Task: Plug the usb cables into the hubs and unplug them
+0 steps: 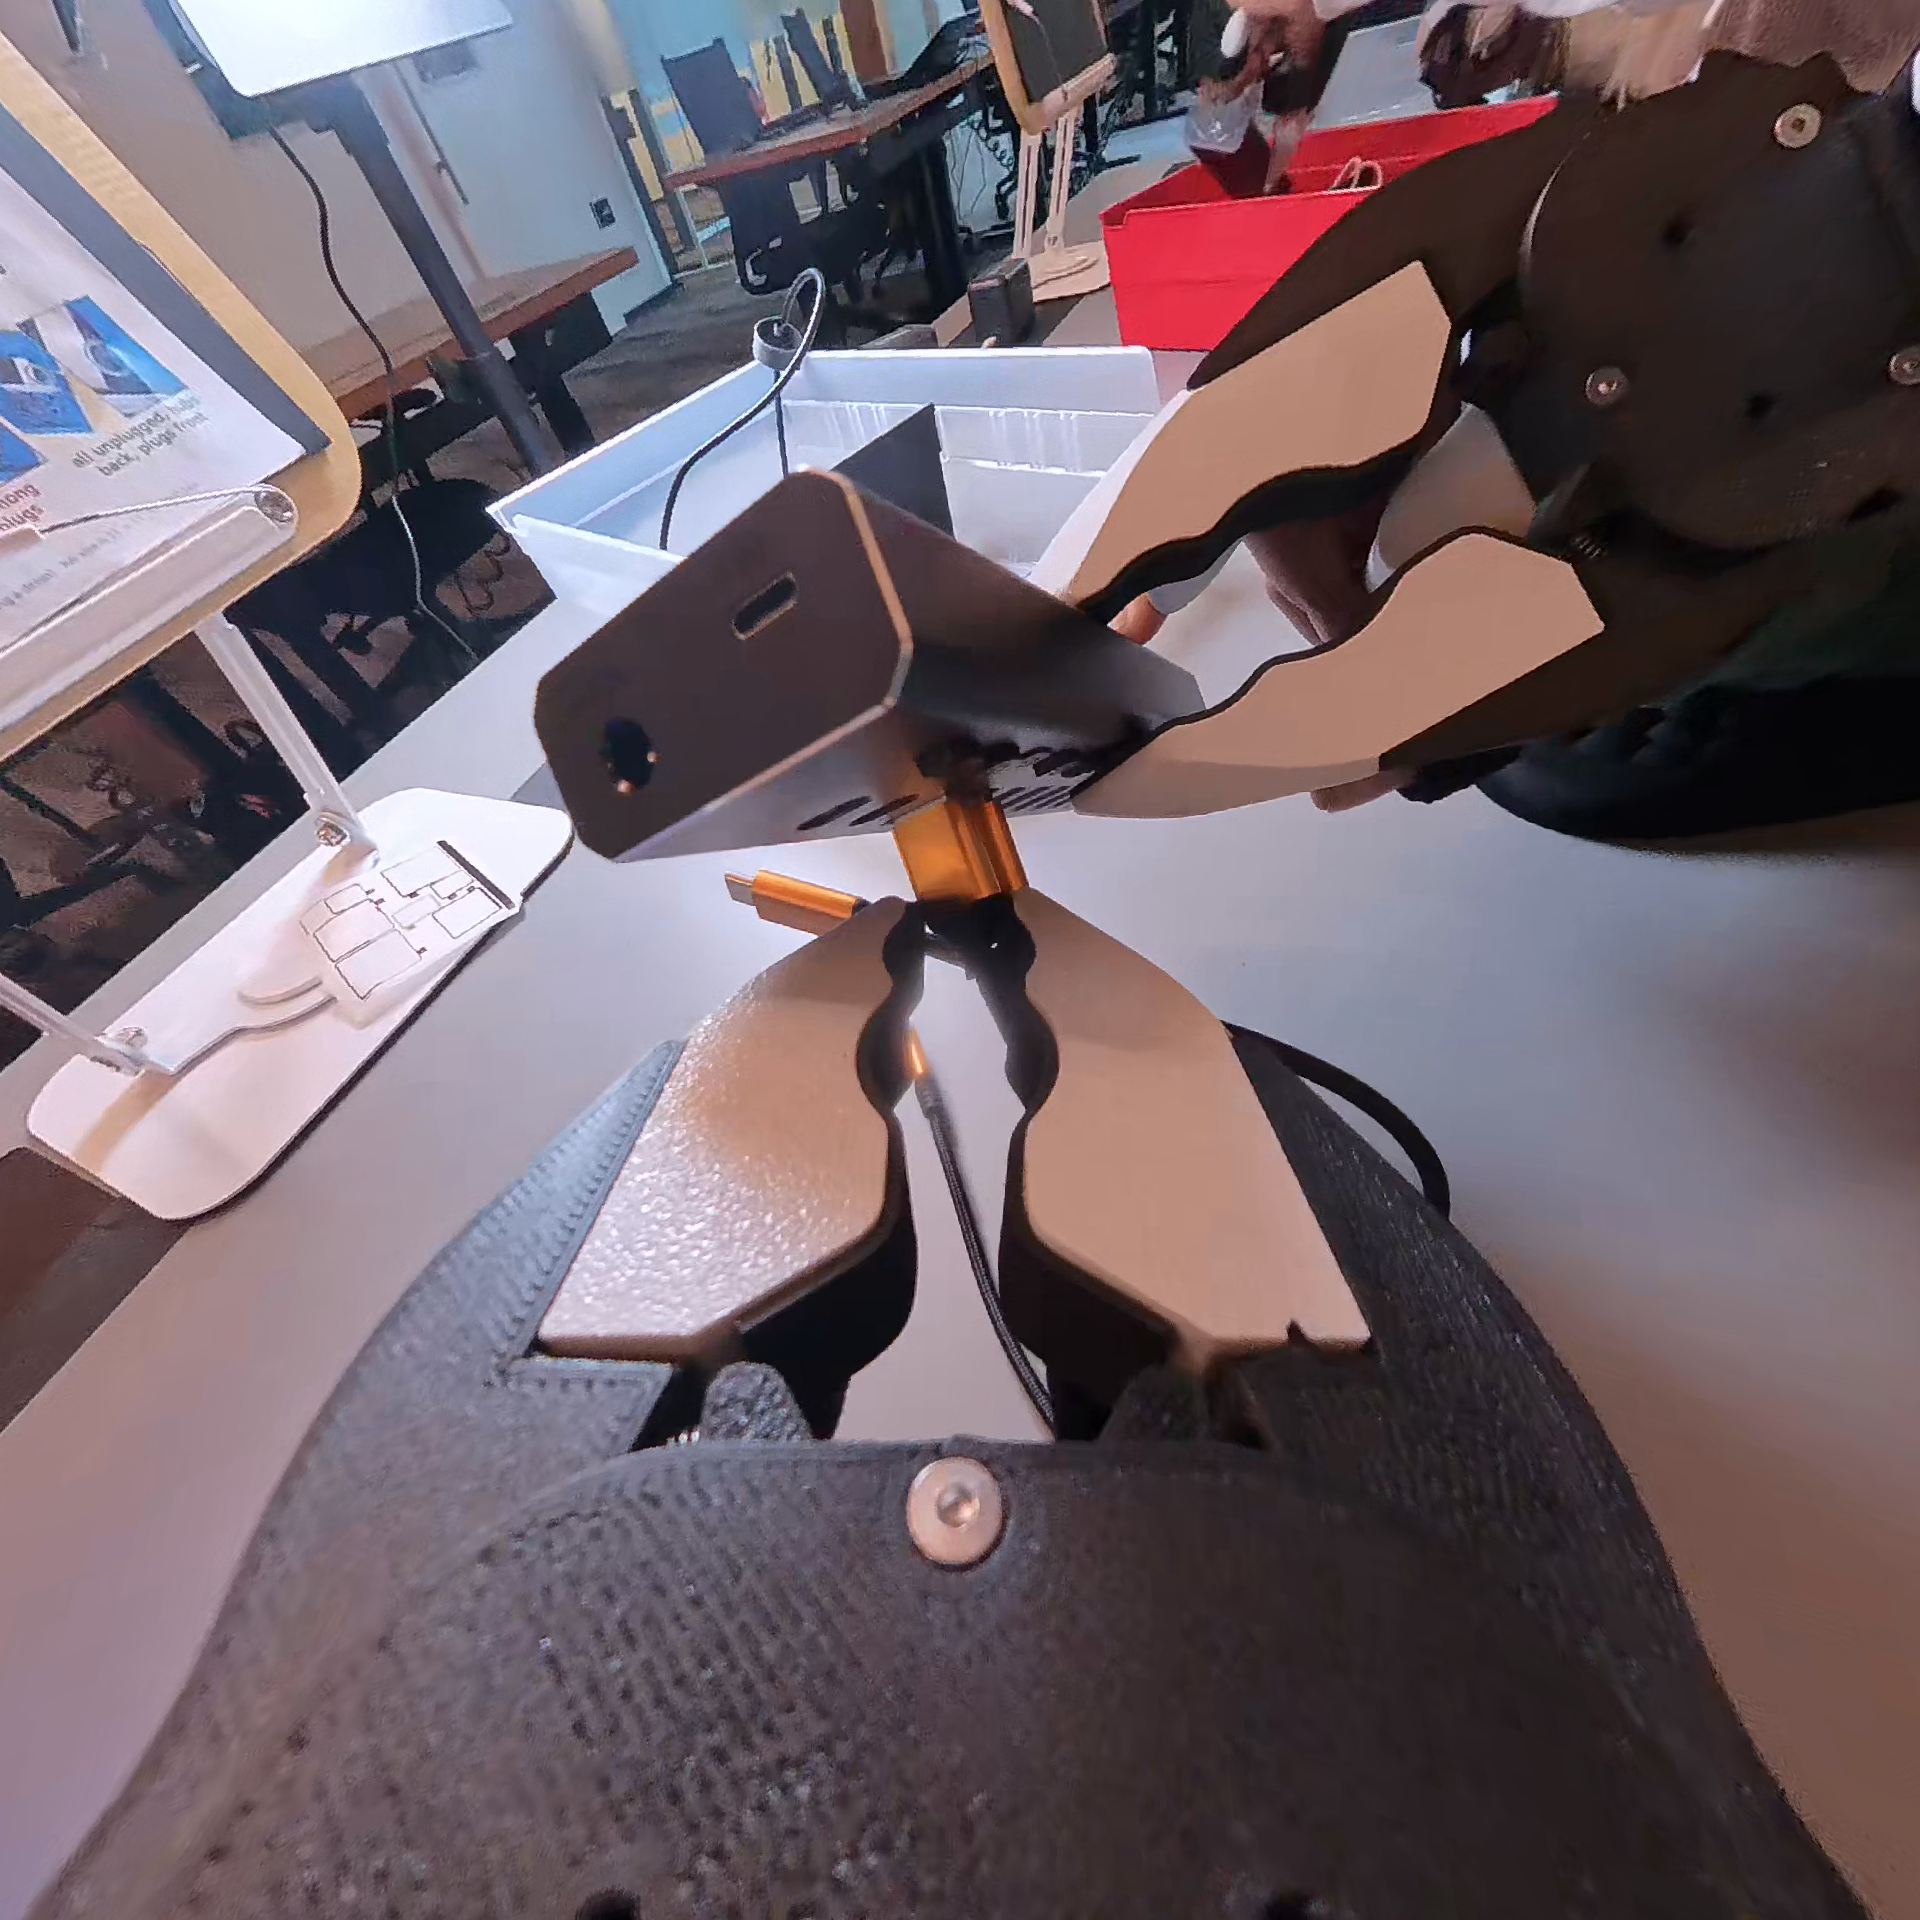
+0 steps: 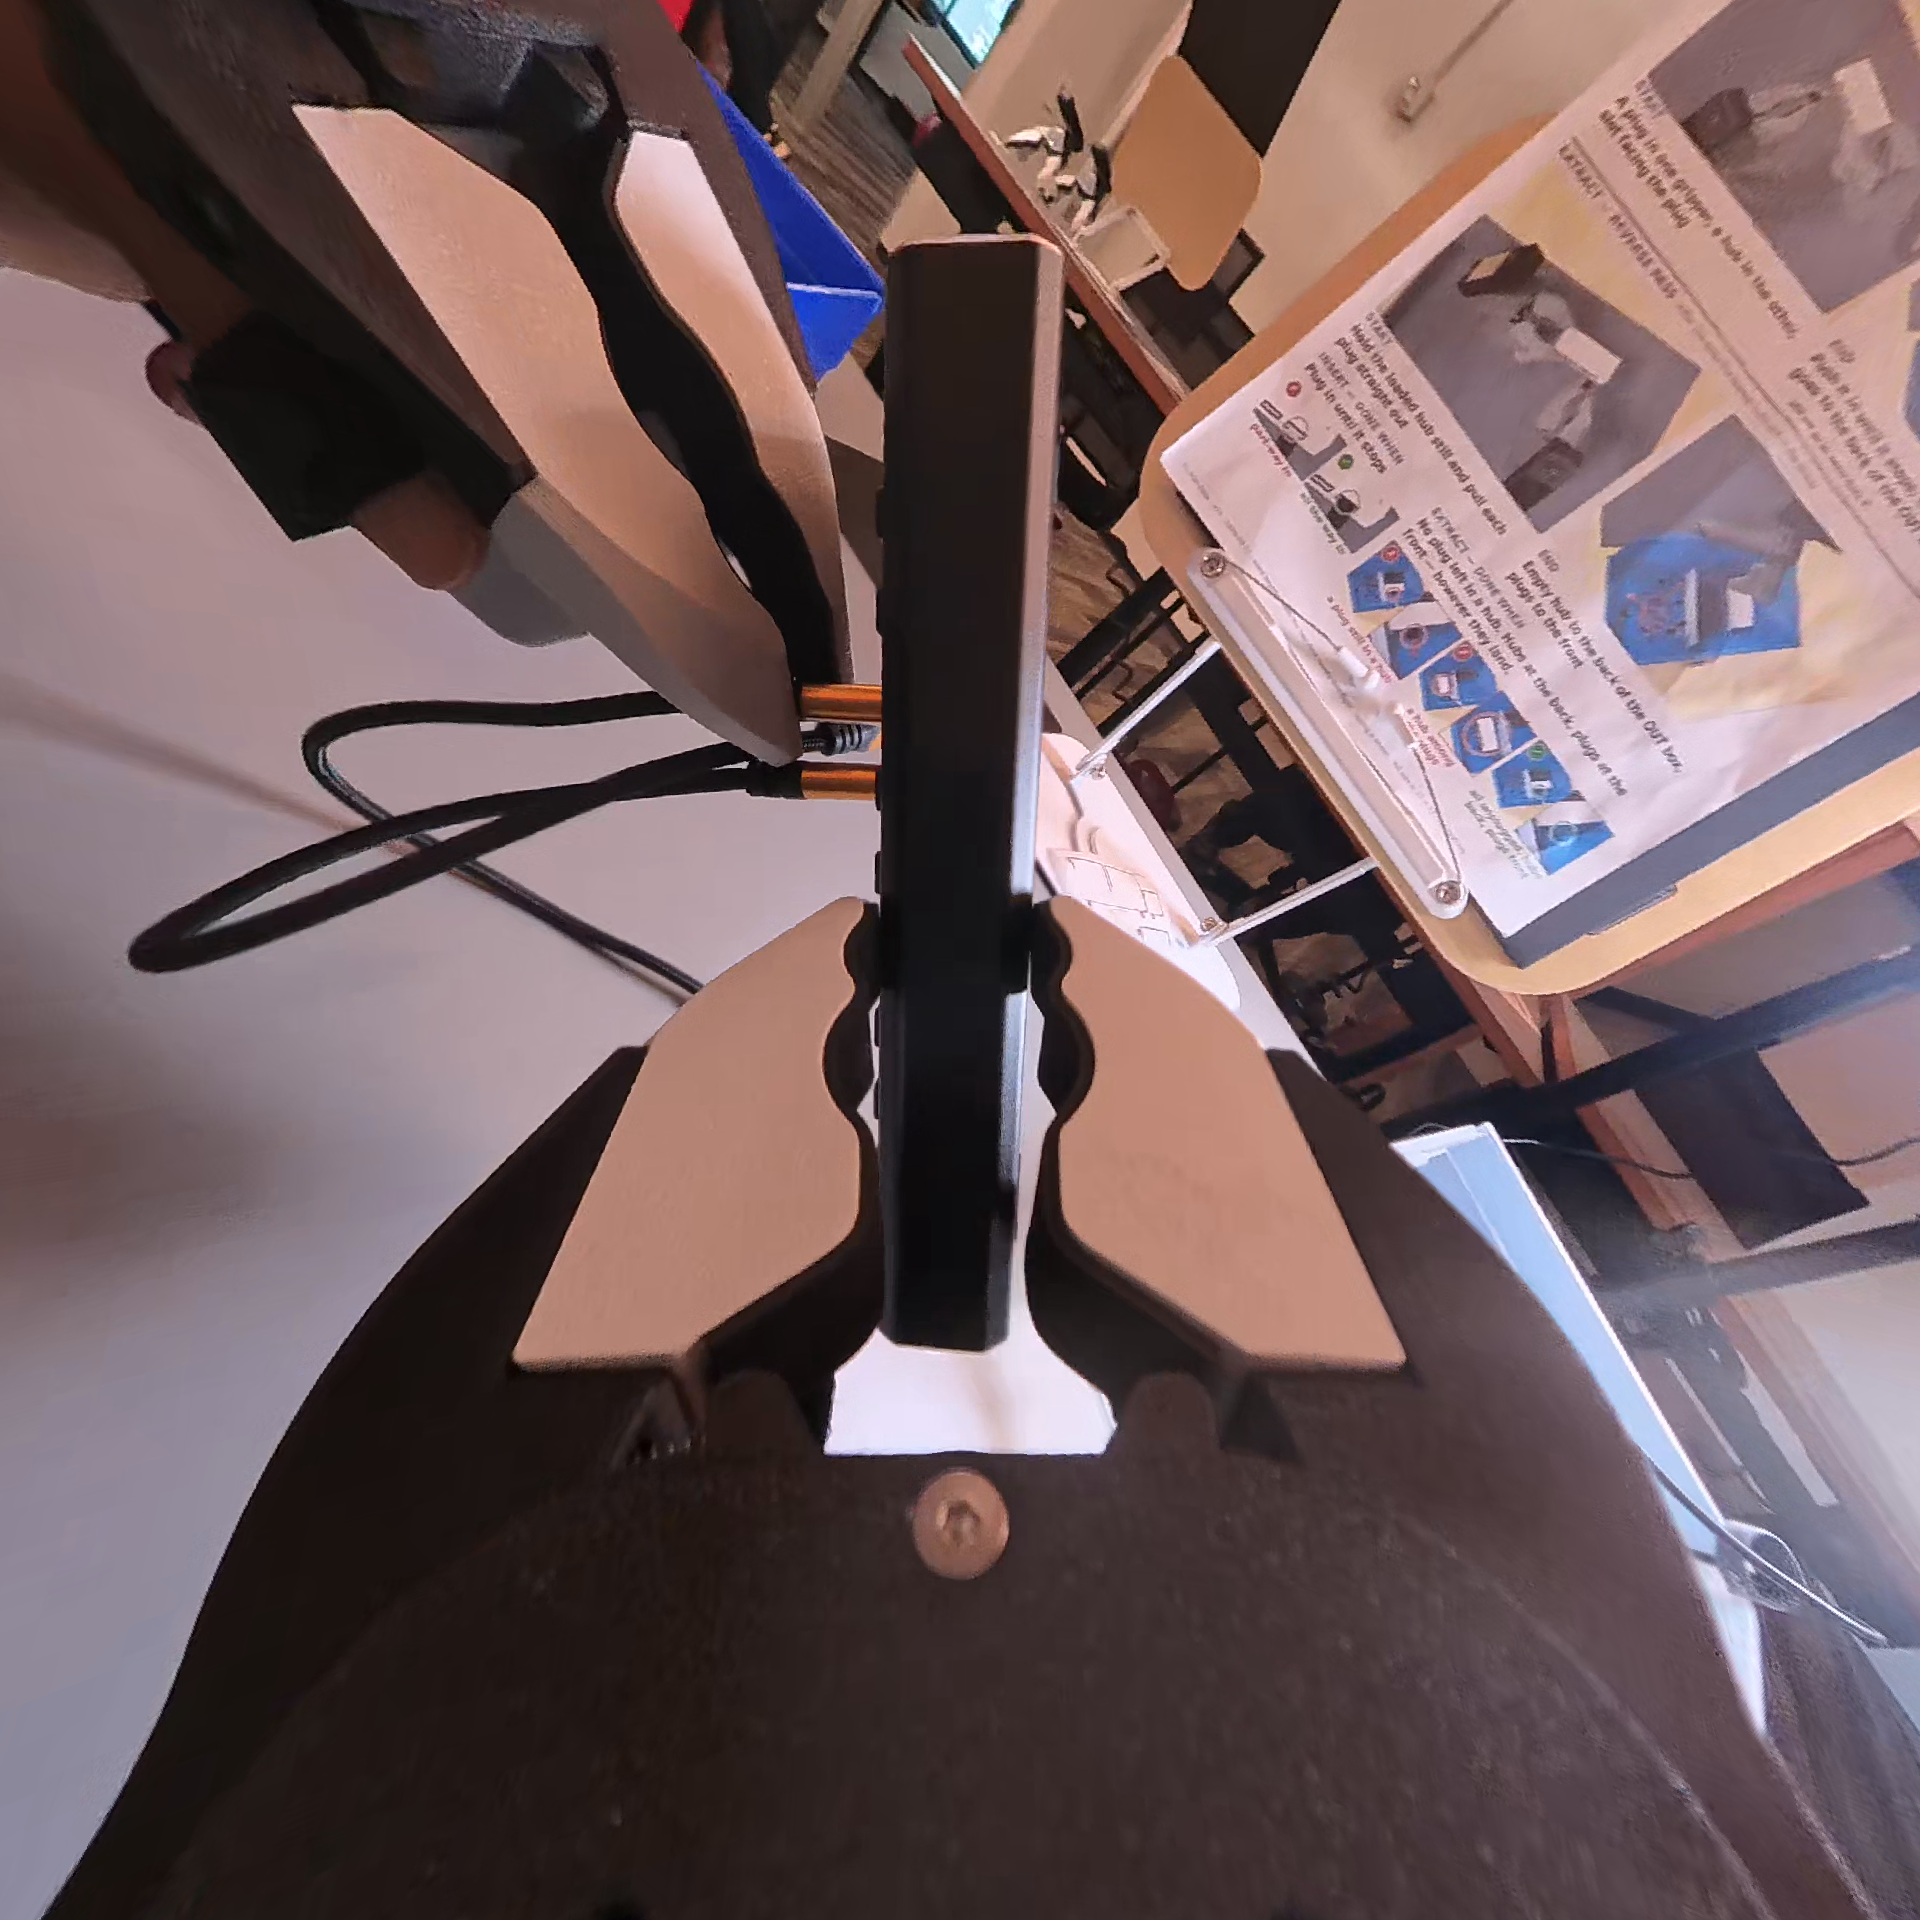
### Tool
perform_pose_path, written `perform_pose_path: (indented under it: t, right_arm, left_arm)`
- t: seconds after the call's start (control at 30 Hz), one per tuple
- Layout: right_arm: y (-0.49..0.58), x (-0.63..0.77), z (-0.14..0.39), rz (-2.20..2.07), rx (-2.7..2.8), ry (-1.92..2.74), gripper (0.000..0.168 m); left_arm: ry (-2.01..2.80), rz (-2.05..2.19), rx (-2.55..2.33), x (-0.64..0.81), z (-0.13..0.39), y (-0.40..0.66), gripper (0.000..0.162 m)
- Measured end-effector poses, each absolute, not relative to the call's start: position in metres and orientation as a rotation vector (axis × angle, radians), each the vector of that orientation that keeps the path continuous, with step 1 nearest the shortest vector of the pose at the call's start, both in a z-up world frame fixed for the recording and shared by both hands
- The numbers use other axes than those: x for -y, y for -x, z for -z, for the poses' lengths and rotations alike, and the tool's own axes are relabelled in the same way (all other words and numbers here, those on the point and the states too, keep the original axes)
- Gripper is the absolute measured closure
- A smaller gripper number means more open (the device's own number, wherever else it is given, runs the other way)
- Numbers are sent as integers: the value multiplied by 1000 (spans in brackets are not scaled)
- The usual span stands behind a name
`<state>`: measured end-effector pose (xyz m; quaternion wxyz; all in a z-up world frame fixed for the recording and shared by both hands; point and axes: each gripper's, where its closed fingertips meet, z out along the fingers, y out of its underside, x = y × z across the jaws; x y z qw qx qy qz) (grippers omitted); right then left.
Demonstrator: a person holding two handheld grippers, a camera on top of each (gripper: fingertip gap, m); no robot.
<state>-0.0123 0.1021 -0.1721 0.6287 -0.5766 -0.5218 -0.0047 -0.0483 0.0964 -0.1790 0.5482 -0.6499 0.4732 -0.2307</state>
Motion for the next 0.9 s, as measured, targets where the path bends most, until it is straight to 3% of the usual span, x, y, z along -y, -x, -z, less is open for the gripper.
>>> perform_pose_path:
  t: [0.4,0.73,0.8,0.9]
  right_arm:
    - [26,-89,191,-257,1283,1447,126]
    - [29,-61,207,-909,1465,1408,92]
    - [33,-51,212,-994,1506,1392,91]
    - [37,-47,213,-990,1519,1373,105]
  left_arm:
    - [1492,496,-1230,-91,192,50,149]
    - [1353,609,-1362,-63,191,38,150]
    - [1320,646,-1385,-54,191,33,149]
    - [1326,685,-1398,-49,192,30,149]
